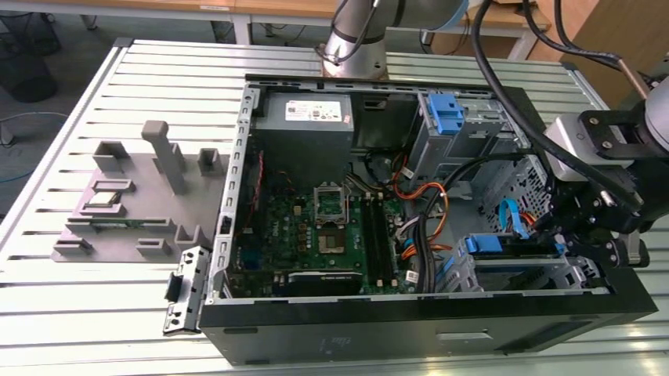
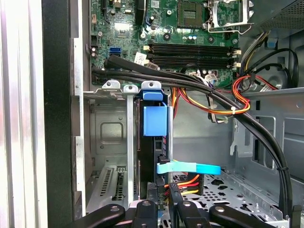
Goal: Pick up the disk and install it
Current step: 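Insert the second disk wire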
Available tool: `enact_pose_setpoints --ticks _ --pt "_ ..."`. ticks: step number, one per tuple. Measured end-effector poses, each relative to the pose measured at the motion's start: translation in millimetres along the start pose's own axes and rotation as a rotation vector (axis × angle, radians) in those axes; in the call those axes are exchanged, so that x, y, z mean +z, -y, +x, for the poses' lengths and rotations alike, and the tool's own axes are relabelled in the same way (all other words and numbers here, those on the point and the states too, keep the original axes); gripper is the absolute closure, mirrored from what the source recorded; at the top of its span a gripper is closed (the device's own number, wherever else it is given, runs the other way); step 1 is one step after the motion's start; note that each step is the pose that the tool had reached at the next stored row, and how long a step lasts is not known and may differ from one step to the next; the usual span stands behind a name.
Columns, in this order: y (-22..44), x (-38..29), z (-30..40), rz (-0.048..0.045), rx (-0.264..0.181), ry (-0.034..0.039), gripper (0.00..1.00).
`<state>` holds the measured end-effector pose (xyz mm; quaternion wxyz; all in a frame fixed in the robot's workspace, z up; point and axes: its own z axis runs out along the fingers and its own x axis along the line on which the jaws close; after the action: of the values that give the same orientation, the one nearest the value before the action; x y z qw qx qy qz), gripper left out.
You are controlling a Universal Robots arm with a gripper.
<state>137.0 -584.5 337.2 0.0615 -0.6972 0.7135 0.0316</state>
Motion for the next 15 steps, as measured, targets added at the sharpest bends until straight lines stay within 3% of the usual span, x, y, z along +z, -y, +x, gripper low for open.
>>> enact_pose_setpoints --ticks 3,4,8,15 --pt "0.0 0.0 0.0 0.0000 0.000 -0.0001 0.78" --pt "0.0 0.0 0.0 0.0000 0.000 -0.0001 0.84" --pt "-0.4 0.2 0.1 0.0009 0.000 0.0001 0.84" --pt "-2.7 1.7 0.3 0.0140 -0.006 0.0006 0.84"
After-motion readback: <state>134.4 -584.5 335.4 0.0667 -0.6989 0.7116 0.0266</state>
